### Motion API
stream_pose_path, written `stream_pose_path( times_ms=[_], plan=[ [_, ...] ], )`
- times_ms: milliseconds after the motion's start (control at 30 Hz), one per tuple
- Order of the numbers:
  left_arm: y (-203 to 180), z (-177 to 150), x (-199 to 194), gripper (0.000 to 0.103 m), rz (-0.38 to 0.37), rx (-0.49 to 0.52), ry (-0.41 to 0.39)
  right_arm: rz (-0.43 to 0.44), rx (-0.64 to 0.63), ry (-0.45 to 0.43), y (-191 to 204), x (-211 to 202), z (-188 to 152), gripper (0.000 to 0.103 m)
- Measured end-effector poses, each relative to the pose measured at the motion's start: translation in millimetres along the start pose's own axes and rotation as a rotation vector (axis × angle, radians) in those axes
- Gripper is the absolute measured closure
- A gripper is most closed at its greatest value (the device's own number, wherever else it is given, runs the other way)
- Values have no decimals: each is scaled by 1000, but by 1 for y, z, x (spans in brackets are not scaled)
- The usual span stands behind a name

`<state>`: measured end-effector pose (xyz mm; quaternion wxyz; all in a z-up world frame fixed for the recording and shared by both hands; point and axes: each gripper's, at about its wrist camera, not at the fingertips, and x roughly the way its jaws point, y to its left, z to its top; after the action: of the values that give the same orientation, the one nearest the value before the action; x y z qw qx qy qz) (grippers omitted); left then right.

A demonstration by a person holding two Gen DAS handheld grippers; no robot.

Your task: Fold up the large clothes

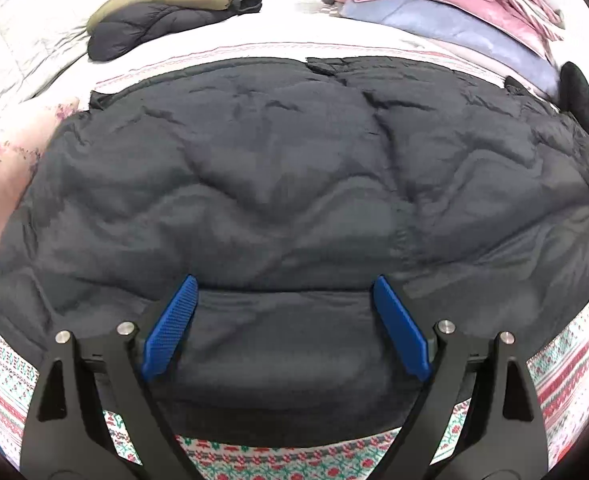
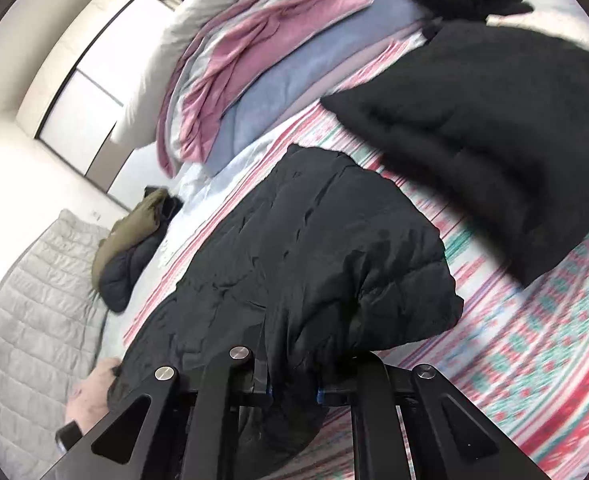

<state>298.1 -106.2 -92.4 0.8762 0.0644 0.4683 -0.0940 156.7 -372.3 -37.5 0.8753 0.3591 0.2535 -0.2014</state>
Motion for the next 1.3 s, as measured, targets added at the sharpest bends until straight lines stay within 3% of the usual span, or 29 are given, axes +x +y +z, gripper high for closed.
stream_pose_path(
  times_ms=[133,233,400,600,900,1033,1100,1300],
  plan=[
    [-8,-2,-5,13,-19,21,0,-87,-35,-101,-8,-27,12,91],
    [-12,-3,-6,13,-21,33,-1,-105,-70,-139,-9,-39,15,91],
    [-7,-1,-3,13,-26,19,15,-149,-251,-208,23,-50,4,91],
    [-9,0,-3,13,-27,6,7,-119,-266,-224,26,-54,1,91],
    [-45,-16,-8,13,-26,102,-13,-52,-359,-295,58,-67,-10,91],
    [-73,-29,-8,13,73,229,-47,-13,-438,-315,76,-72,-22,91],
    [-76,-30,-4,13,82,236,-43,10,-510,-331,91,-75,-33,91],
    [-67,-23,-3,13,21,208,-16,24,-590,-352,116,-78,-51,91]
  ],
)
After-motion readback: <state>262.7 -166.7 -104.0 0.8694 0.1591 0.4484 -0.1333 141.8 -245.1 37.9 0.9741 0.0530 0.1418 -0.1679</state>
